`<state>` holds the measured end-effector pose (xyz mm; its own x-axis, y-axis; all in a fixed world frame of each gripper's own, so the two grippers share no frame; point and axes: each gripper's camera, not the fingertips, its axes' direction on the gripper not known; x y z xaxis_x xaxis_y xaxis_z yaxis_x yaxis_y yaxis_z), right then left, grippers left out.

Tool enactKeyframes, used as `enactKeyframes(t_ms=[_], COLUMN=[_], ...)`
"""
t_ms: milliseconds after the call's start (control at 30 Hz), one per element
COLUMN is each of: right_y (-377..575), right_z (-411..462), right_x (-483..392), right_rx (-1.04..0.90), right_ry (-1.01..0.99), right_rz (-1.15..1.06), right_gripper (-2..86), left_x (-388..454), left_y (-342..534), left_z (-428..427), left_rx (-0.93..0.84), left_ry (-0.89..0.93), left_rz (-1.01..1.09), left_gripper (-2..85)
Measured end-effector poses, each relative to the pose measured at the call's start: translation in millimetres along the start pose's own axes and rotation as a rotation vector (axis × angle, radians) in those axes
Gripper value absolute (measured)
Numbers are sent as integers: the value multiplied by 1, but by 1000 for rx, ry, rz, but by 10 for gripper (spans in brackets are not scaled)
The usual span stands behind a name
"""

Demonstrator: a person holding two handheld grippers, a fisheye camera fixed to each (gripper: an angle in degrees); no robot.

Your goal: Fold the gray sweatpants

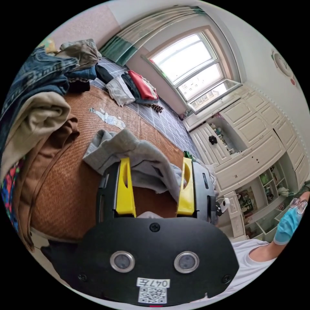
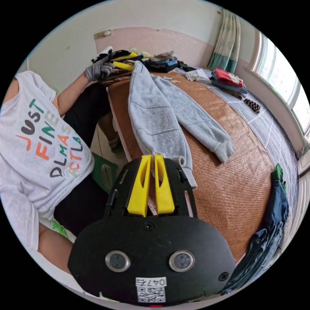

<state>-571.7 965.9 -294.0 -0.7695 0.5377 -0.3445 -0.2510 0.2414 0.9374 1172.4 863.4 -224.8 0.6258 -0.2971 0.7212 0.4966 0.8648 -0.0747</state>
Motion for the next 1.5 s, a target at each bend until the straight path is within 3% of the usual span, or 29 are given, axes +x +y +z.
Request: enactKeyframes(t_ms=[133,233,433,600,667,767,867,1000,1133,1267,1433,1500], right_y=[12,11,-12,7,26,48,58,56,9,-72,-181,-202], right_z=[-12,-23,-53,-90,-109,-117,-122,-177,-210,-183,-107,-90], right_x=[7,21,88,93,81,64,54,55,59,57,64,70], right_rx=[-76,-73,-25,-85,-70,-101,-179,-128,-18,33,-39,-41], right_ry=[12,83,339,266,211,92,65,124,186,137,137,124], right_rz=[32,104,348,326,310,284,241,232,211,153,112,102], right_gripper=[-5,-5,-5,-5,-4,4,24,60,41,28,30,30], left_x=[-17,-29,-18,49,74,65,80,125,210,273,266,257], left_y=[42,52,-39,-76,-55,-23,-16,-23,-34,-46,-46,-44], left_z=[4,43,141,158,150,161,140,106,92,170,243,239], left_rx=[-10,-61,-20,-169,-312,-564,-565,-513,-369,-447,-594,-566], left_ry=[-40,-93,-60,-153,-284,-323,-260,-426,-514,-464,-543,-505], left_rz=[-104,-150,-48,104,221,236,240,300,480,687,674,641], left_gripper=[174,89,64,63,65,77,97,122,94,74,68,65])
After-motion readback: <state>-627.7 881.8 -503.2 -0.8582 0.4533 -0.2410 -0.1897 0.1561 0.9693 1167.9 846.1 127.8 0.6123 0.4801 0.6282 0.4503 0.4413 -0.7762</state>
